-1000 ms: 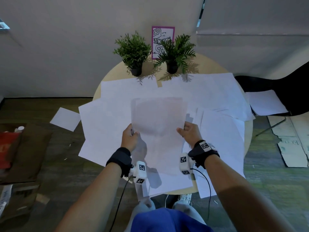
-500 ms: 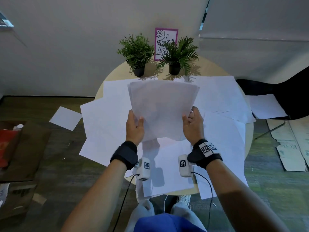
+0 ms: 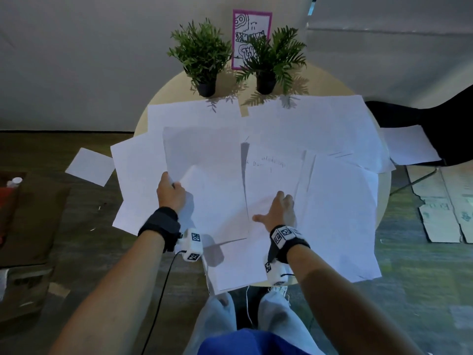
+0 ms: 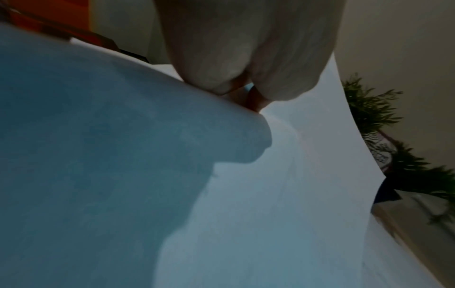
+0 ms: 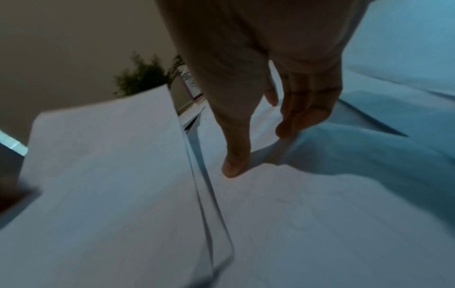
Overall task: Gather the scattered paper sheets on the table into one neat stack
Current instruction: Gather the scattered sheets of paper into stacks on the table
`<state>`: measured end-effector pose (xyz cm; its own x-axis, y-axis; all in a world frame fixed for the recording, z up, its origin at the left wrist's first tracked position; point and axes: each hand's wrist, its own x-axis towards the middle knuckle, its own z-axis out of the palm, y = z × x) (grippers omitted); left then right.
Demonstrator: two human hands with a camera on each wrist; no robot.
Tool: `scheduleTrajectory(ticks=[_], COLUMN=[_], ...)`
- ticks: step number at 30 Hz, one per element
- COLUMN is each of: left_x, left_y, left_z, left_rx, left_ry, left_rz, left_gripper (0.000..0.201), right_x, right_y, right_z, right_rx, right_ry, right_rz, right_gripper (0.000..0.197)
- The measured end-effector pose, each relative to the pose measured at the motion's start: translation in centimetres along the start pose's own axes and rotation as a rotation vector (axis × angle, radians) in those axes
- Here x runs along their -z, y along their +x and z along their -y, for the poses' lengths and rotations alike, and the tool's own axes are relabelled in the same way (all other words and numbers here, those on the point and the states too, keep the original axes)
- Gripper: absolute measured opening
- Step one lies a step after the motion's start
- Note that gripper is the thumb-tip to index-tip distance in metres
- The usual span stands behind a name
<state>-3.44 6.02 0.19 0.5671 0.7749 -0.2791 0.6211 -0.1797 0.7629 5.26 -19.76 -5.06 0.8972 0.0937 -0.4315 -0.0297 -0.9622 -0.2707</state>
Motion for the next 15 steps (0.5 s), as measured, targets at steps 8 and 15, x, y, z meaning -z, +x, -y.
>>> scheduleTrajectory(ticks=[8,15], left_x=[0.6,0.8], left_y=[0.2,-0.1], left_z=[4.0,5.3], left_rx=[0.079,0.139], left_ry=[0.075,0.085], left_rz=[0.029,0.072], left_gripper=[0.015,0.011], right_x=[0.6,1.0], right_y=[0.0,0.4], right_z=[2.2,1.0], right_rx=[-0.178,-0.199], right_ry=[-0.014,0.159], right_rz=[0.014,0.062], right_gripper=[0.1,0.074])
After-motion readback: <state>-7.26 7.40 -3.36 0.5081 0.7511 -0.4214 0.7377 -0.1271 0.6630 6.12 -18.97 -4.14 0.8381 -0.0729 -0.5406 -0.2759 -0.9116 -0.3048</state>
